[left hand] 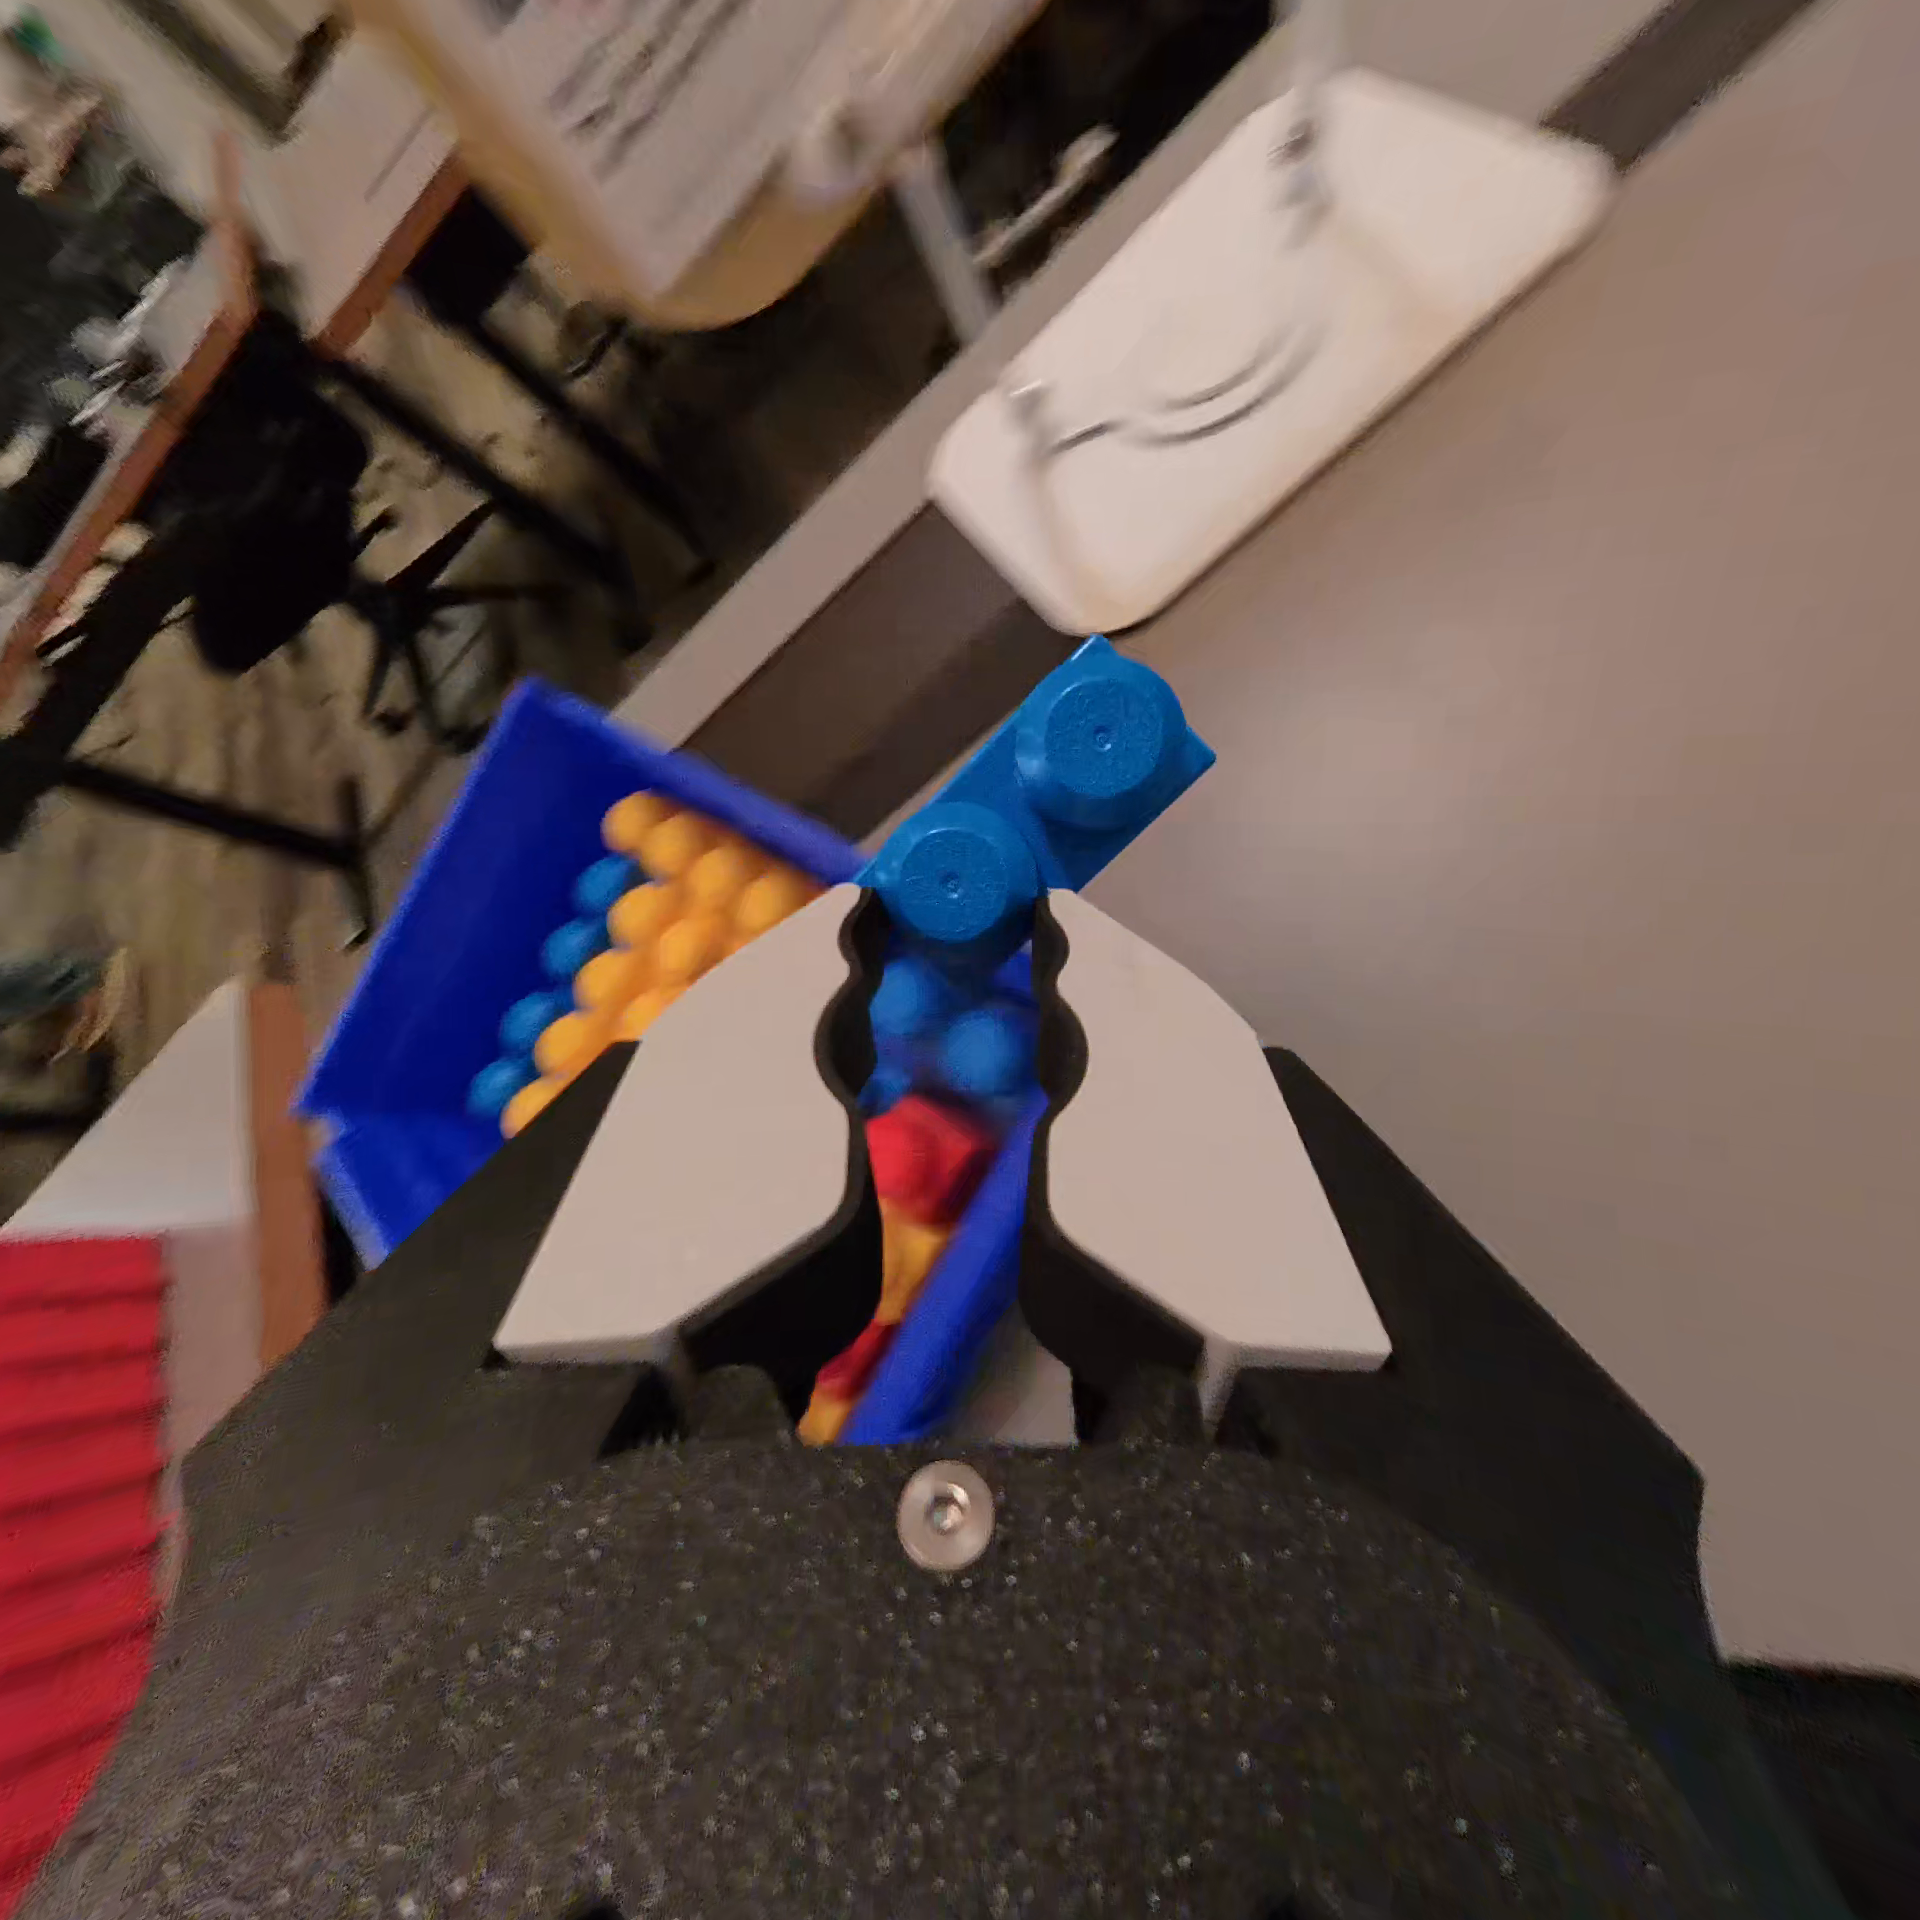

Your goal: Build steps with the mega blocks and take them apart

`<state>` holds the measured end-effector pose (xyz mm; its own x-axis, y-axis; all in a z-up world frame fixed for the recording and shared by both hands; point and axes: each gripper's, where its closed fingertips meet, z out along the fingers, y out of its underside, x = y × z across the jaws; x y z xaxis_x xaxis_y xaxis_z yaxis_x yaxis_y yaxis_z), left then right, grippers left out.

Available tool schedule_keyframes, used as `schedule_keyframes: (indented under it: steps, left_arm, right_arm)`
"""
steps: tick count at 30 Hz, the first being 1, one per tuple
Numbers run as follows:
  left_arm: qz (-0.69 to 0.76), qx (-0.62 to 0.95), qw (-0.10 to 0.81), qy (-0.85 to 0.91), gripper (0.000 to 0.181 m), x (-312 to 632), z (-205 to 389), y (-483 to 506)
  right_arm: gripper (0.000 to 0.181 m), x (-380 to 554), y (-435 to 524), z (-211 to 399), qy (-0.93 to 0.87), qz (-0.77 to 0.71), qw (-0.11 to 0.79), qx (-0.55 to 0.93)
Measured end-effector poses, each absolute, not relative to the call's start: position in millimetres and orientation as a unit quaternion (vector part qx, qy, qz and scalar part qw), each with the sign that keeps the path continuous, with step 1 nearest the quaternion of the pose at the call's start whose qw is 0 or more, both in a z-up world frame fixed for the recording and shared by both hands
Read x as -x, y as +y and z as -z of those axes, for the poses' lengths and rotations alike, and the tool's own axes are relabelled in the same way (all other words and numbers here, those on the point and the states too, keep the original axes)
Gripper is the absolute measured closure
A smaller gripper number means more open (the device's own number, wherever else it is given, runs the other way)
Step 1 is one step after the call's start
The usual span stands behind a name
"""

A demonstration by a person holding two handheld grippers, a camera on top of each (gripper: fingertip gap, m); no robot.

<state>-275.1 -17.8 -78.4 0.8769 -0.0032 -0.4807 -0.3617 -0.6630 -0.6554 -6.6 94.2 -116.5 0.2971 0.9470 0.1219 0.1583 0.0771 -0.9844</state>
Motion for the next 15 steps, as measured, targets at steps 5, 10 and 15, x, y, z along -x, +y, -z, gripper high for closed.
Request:
schedule_keyframes:
  steps: [5,10,15]
  left_arm:
    - [-0.094,0.89,0.398,0.199,0.153,154,109,-14]
    - [-0.004,0.896,0.371,0.243,0.153,77,146,-14]
    - [0.043,0.898,0.359,0.25,0.154,44,163,-17]
  right_arm:
    - [0.143,29,45,128,-0.567,-0.375,0.506,0.532]
    - [0.125,36,9,140,-0.651,-0.358,0.47,0.476]
    - [0.138,30,-7,165,-0.716,-0.323,0.414,0.459]
